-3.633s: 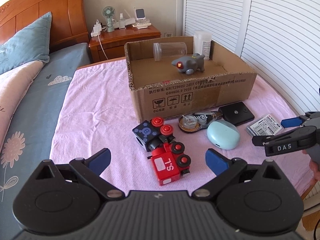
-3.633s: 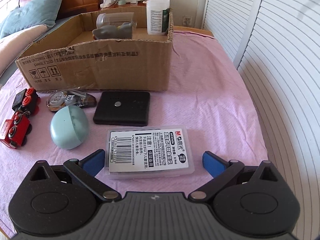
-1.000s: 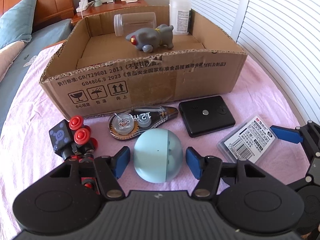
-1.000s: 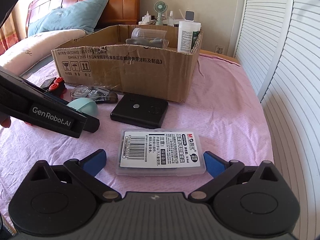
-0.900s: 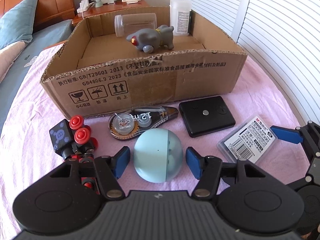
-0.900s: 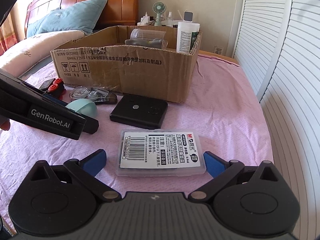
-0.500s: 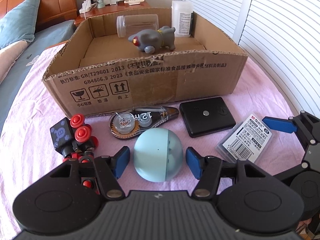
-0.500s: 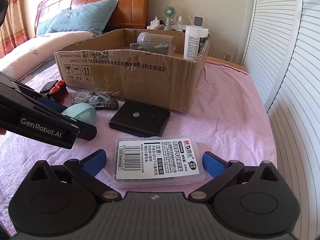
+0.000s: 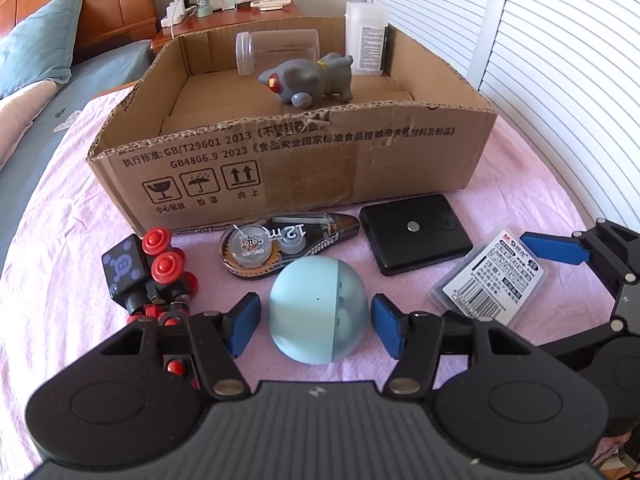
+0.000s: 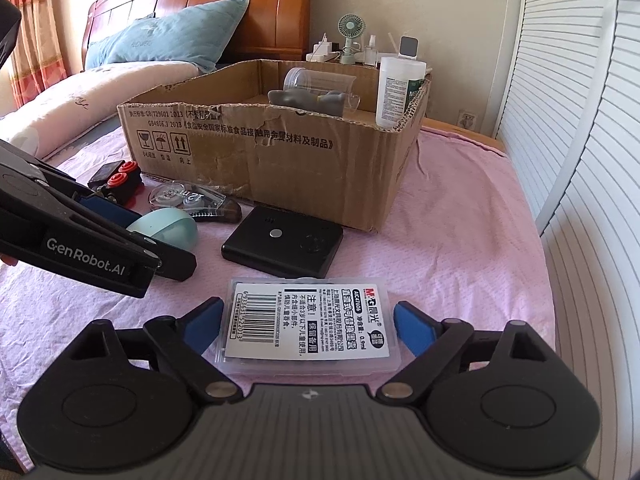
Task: Organize rigid objects
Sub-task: 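Close the right tool on the clear M&G case while the left tool grasps the teal round case, then carry the M&G case into the box with the right tool while the left tool drops the teal case in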
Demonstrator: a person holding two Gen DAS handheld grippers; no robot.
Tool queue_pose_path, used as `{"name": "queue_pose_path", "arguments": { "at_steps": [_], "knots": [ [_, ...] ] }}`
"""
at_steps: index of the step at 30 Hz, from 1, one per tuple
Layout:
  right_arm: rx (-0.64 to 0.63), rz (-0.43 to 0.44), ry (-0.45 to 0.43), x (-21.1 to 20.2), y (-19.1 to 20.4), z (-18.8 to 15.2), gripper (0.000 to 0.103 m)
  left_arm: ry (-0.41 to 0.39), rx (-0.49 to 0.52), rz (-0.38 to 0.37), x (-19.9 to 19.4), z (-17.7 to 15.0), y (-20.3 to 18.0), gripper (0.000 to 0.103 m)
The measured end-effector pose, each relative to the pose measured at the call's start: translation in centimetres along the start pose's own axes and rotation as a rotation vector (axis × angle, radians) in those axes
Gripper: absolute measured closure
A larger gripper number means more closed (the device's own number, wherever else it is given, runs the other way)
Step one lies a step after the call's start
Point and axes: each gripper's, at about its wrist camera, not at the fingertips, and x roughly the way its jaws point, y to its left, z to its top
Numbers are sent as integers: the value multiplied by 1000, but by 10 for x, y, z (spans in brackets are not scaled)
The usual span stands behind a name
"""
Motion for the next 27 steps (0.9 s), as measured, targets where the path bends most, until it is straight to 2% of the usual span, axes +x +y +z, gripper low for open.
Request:
{"name": "queue_pose_path", "arguments": {
  "at_steps": [1, 8, 20, 23, 27],
  "knots": [
    [3, -4, 2, -1, 0, 0, 10, -2, 2, -2, -1, 0, 0, 51],
    [21, -12, 10, -11, 3, -2, 10, 22, 11, -53, -2, 4, 7, 51],
    [12, -31, 10, -28, 5, 2, 10, 40, 132, -93, -14, 1, 5, 51],
    [8, -40, 12, -29, 7, 1, 10, 67, 126, -98, -10, -2, 6, 51],
    [15, -37, 9, -32, 8, 1, 10, 52, 94, -79, -9, -5, 7, 50]
  ]
}}
